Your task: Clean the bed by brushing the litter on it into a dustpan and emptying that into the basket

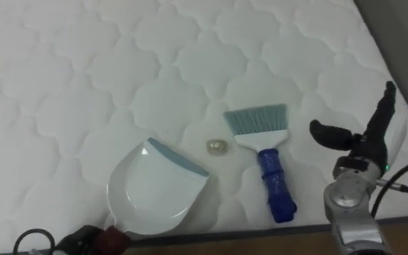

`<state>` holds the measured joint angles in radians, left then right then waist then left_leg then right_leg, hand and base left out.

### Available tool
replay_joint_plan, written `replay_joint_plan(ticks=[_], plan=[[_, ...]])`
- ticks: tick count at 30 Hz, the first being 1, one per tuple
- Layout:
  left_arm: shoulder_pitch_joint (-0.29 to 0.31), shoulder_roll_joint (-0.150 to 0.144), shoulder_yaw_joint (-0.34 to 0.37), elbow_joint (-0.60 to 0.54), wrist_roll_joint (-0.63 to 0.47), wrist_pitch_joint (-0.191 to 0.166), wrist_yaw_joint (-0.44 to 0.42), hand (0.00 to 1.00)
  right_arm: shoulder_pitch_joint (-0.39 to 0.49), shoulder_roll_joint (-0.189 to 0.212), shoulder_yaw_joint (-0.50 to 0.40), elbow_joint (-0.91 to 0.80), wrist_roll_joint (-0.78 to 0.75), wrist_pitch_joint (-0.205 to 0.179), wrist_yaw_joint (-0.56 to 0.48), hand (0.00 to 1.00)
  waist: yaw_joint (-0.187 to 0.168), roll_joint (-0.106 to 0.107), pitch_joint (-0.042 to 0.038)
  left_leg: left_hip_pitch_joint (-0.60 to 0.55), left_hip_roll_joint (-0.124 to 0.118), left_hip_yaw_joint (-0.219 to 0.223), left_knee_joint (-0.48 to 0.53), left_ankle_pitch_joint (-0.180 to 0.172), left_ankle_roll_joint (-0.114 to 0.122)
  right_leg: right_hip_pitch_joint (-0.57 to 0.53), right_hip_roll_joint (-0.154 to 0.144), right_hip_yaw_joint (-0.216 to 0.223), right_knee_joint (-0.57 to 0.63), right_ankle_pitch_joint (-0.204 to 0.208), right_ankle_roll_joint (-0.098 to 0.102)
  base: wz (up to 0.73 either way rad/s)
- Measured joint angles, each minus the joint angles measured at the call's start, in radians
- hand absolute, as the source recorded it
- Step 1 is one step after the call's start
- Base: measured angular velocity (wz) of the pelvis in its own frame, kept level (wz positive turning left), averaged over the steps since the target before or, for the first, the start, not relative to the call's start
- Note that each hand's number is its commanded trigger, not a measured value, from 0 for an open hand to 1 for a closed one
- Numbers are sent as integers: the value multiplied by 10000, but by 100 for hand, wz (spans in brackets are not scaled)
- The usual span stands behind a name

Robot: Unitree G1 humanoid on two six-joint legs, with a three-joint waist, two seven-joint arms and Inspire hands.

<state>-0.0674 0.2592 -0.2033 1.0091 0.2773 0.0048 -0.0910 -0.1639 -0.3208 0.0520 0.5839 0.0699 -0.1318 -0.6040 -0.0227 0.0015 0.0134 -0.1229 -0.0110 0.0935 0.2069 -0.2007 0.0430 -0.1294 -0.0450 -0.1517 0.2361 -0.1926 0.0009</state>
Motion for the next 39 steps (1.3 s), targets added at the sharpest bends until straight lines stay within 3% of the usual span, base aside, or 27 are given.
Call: replay_joint_plan(ticks=[7,10,15,19,23,26,28,29,30,31,32,35,39], plan=[[-380,127,-308,86,162,-29,42,100,-356,31,200,1052,-15,1,321,0,54,12,9,-403,-28,-39,52,40,15,-391,-30,0,57,0,0,1],[-631,273,-489,172,350,-130,158,100,-522,32,468,1523,-24,1,319,0,29,64,64,-609,-21,-178,158,40,13,-468,-36,-166,39,1,-2,12],[-1114,338,-918,255,679,-289,702,100,-718,34,1060,1944,-3,-11,411,0,281,181,127,-837,-17,-165,164,45,7,-715,-44,-136,66,14,-23,0],[-1198,358,-1062,304,787,-426,904,100,-906,33,1368,2138,-18,-77,481,0,329,212,143,-975,-12,-247,172,51,3,-971,-35,-160,270,12,-23,0],[-1246,357,-1187,326,878,-544,994,100,-927,37,1532,2314,-30,-207,575,0,327,340,222,-1054,-17,-372,176,52,2,-1042,-95,-294,373,11,-24,7],[-1370,357,-1186,274,1105,-599,996,100,-939,53,1534,2314,-69,-220,616,0,436,381,222,-1267,-3,-376,198,53,2,-1332,-89,-400,513,11,-24,-3],[-1401,358,-1257,267,1158,-608,1015,100,-950,62,1539,2318,-233,-239,617,0,587,435,249,-1263,25,-694,213,72,-6,-1897,-114,-513,1362,-41,-43,-24],[-1394,401,-1342,285,1273,-598,1099,100,-970,115,1556,2320,-270,-349,624,0,615,438,254,-1272,5,-1274,261,77,-15,-2412,-75,-480,1607,-172,-132,-38],[-1358,483,-1356,323,1285,-560,1197,100,-1125,169,1706,2328,-301,-472,628,0,629,365,282,-1341,-89,-1377,336,47,-59,-2794,-68,-411,677,519,-368,-31],[-1337,421,-1352,349,1292,-511,1257,100,-1205,139,1765,2378,-344,-542,623,0,550,519,309,-1385,-46,-1393,375,12,-112,-2843,-58,-543,756,768,-498,-12],[-1321,420,-1393,360,1320,-476,1253,100,-1265,137,1823,2510,-360,-582,595,0,439,651,292,-1454,1,-1169,422,62,-208,-2764,-68,-664,733,880,-519,4],[-1355,459,-1394,419,1570,-406,1258,100,-1299,256,1912,2655,-358,-578,625,0,374,651,299,-1563,69,-555,424,178,-361,-2744,-67,-432,764,874,-517,7],[-1459,464,-1554,366,1635,-381,1291,100,-1663,269,1920,2635,-358,-575,860,0,362,627,299,-1499,84,-381,313,195,-348,-3048,-84,-430,1190,855,-507,5]])
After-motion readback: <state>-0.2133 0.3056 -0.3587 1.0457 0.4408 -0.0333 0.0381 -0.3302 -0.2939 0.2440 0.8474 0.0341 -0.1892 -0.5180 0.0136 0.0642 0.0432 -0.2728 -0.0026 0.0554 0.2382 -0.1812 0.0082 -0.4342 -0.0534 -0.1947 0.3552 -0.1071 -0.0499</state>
